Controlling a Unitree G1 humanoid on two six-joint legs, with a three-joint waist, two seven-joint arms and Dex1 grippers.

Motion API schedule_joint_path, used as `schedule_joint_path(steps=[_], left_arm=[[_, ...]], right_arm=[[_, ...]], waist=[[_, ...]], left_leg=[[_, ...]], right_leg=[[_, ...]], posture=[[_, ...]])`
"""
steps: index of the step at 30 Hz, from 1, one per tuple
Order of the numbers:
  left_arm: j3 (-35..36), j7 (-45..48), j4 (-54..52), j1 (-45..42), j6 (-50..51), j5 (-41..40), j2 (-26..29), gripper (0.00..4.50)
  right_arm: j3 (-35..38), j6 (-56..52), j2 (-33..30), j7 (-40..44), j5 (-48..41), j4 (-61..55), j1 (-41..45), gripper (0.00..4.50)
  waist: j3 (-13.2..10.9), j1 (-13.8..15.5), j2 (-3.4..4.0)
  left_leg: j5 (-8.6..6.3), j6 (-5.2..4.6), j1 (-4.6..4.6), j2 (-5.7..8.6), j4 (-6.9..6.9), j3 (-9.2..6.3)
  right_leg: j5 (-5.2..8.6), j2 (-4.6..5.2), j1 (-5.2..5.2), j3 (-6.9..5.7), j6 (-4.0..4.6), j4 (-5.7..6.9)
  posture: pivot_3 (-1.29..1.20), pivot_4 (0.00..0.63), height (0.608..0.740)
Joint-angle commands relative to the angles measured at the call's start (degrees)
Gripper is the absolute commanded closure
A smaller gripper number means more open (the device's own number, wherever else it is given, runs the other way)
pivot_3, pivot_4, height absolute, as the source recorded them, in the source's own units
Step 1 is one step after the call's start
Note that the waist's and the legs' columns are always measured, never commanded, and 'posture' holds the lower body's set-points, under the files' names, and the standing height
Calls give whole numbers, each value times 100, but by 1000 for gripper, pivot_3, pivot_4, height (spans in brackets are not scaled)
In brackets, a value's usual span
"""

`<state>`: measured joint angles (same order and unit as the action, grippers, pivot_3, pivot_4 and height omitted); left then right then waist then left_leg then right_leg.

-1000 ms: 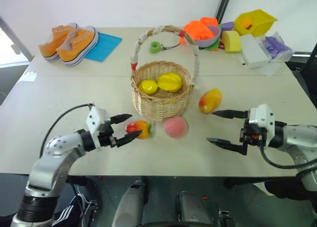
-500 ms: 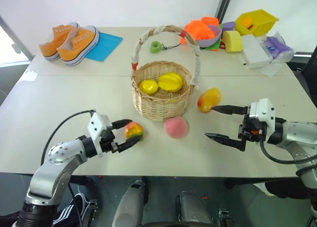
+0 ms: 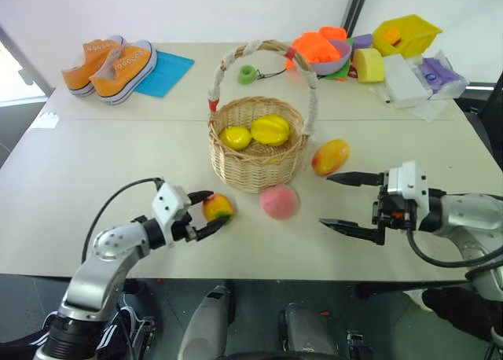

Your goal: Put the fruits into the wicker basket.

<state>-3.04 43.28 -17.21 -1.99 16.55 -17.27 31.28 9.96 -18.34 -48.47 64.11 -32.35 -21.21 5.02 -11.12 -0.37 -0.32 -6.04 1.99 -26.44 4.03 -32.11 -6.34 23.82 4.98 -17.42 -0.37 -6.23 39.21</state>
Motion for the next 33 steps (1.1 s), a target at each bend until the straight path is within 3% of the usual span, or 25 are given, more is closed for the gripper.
schedule_joint_path(steps=[1, 3, 7, 8, 15, 24, 26, 33], left_arm=[[-326, -126, 354, -179, -231, 532, -6, 820], [-330, 123, 324, -194, 148, 103, -55, 820], [-406, 192, 87, -155, 653, -117, -28, 1852], [-261, 116, 37, -159, 759, -284, -101, 1914], [434, 29, -169, -276, 789, -812, -134, 1917], [1284, -870, -1652, -1763, 2415, -3068, -123, 1927], [1261, -1104, -1583, -2112, 2463, -3117, -203, 1927], [411, -1873, -235, -2928, 1444, -1450, -1035, 1928]], right_arm=[[112, 90, -16, 6, -57, -203, 23, 0], [127, 99, -17, 4, -59, -198, 30, 0], [187, 127, -46, 16, -66, -174, 76, 0], [202, 162, -51, 22, -38, -157, 50, 0], [192, 291, -41, 95, 60, 34, 68, 0], [122, 342, 95, 121, -31, 135, 171, 0], [148, 299, 189, 50, -107, 168, 238, 0], [554, 111, 631, -506, -626, 229, 713, 0]], waist=[[0, 3, 0], [1, -1, 0], [2, -1, 2], [2, -1, 2], [2, -30, 1], [-5, 10, -18], [-6, -20, -20], [-7, -29, -25]], left_leg=[[0, 0, 0, 0, -1, 0], [0, 0, 2, 2, -1, 1], [0, 0, 4, 2, 0, -1], [-1, 0, 4, 2, 0, -1], [-1, -1, 3, 1, 1, 0], [0, -1, -1, 6, -6, -4], [1, -3, -2, 6, -5, -3], [3, 0, 2, 3, -12, -1]], right_leg=[[0, 0, 0, -1, 0, 0], [0, 1, 3, -2, -1, 0], [0, 2, 4, -2, -1, 0], [0, 2, 4, -1, -1, 0], [0, 1, 1, -2, -1, 0], [-1, -3, 10, -10, -2, 0], [0, -7, 29, -11, -3, 1], [-3, -20, 40, -14, -9, 3]], posture=[[0, 150, 740], [0, 150, 740], [0, 150, 740], [0, 150, 740], [0, 150, 740], [0, 150, 740], [0, 150, 740], [0, 150, 740]])
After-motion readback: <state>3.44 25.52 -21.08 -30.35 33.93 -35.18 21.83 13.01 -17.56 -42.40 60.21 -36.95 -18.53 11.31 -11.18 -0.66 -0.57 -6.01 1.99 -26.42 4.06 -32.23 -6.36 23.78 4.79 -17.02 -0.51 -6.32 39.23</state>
